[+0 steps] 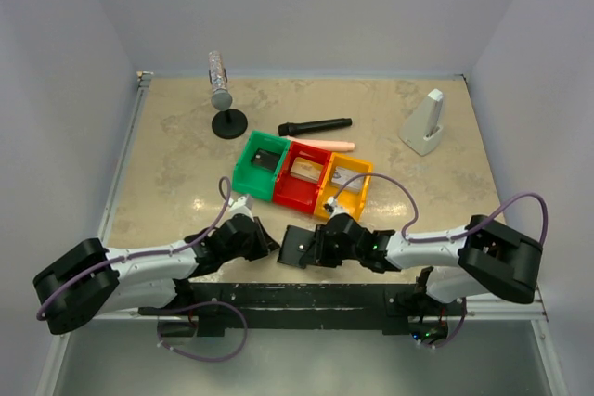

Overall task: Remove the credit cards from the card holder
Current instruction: Pick up the card holder from the center of the board.

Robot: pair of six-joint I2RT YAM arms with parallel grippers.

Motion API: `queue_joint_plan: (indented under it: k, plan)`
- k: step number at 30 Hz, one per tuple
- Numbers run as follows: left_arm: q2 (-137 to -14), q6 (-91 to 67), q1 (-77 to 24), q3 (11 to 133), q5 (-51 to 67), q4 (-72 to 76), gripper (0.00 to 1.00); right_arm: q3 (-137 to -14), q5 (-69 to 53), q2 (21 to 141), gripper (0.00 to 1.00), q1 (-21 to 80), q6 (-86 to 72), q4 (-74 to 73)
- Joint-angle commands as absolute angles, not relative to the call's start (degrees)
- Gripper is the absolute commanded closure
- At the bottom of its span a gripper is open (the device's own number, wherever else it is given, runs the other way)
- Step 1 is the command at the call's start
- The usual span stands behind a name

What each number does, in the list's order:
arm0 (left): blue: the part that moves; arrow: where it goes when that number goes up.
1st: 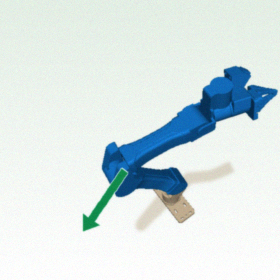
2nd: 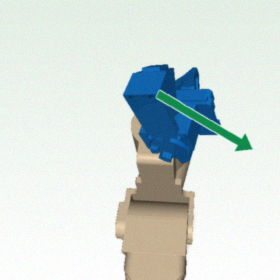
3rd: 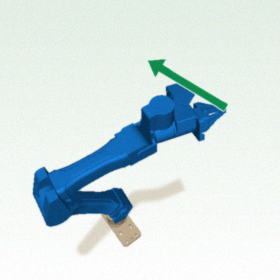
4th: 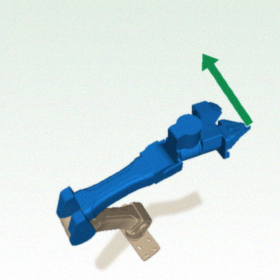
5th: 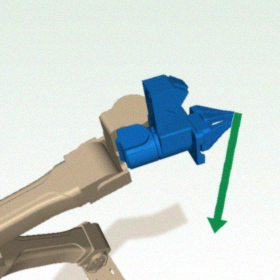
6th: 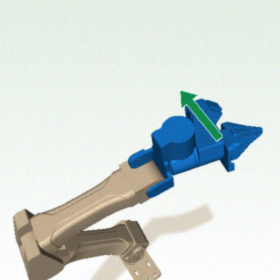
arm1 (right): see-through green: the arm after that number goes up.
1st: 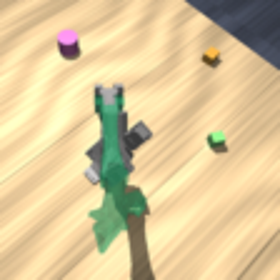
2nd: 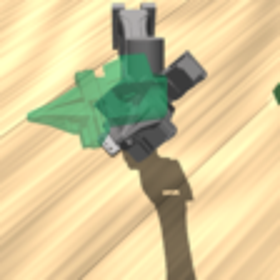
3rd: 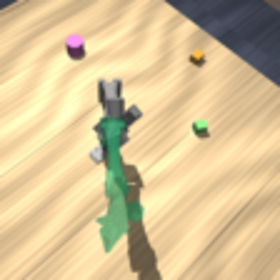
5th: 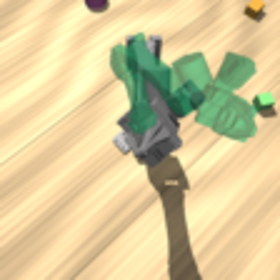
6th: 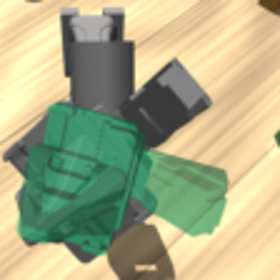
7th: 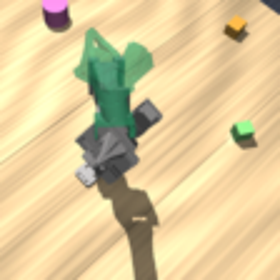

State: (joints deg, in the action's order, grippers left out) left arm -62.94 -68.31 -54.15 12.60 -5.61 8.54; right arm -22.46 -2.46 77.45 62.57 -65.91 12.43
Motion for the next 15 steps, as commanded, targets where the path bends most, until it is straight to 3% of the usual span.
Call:
queue_joint_plan:
  k: [1,4,15]
  plan:
    - [-64.16,-67.24,-55.02,11.86,-4.04,8.7,0.85,-21.27,-0.17,75.68,0.81,62.49,-65.04,13.89]
    - [-63.29,-67.24,-55.02,12.21,-5.01,7.56,0.85,-21.88,0.78,75.06,1.0,62.58,-63.38,12.58]
    - [-56.96,-63.64,-54.76,12.57,-7.38,4.57,0.81,-19.87,0.45,69.97,1.0,62.67,-58.46,11.42]
